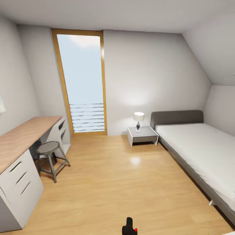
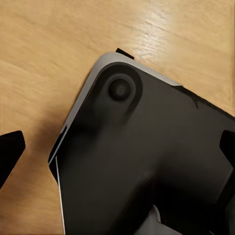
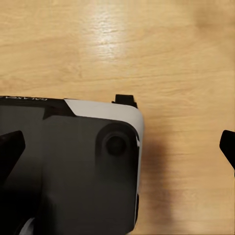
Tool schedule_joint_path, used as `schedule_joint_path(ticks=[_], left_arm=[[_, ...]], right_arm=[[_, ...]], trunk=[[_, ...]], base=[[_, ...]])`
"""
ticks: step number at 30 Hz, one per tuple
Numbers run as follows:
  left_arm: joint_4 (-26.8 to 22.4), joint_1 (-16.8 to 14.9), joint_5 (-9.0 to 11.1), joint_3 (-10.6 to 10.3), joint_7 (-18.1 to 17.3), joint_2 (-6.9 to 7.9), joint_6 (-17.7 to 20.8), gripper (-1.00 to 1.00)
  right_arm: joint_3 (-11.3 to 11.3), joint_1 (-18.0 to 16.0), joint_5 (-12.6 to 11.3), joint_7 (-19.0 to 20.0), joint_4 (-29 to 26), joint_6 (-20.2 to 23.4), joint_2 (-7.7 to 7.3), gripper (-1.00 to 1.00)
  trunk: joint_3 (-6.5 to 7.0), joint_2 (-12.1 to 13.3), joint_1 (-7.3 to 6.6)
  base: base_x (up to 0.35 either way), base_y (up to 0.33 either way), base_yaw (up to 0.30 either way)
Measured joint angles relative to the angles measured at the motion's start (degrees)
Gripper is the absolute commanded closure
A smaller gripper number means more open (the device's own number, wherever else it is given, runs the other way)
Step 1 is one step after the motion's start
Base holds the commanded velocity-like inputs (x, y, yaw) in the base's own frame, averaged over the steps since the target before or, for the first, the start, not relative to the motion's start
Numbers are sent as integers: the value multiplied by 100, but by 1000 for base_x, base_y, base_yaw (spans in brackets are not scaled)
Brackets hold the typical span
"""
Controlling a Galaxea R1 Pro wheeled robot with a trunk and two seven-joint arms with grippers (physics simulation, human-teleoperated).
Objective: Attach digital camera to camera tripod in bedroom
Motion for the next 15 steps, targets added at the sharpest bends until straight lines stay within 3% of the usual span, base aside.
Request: schedule_joint_path(ticks=[15], left_arm=[[0,0,-6,0,6,-17,3,-100]], right_arm=[[-4,0,-2,2,2,21,-13,-100]], trunk=[[0,0,0]], base=[[299,221,-245]])
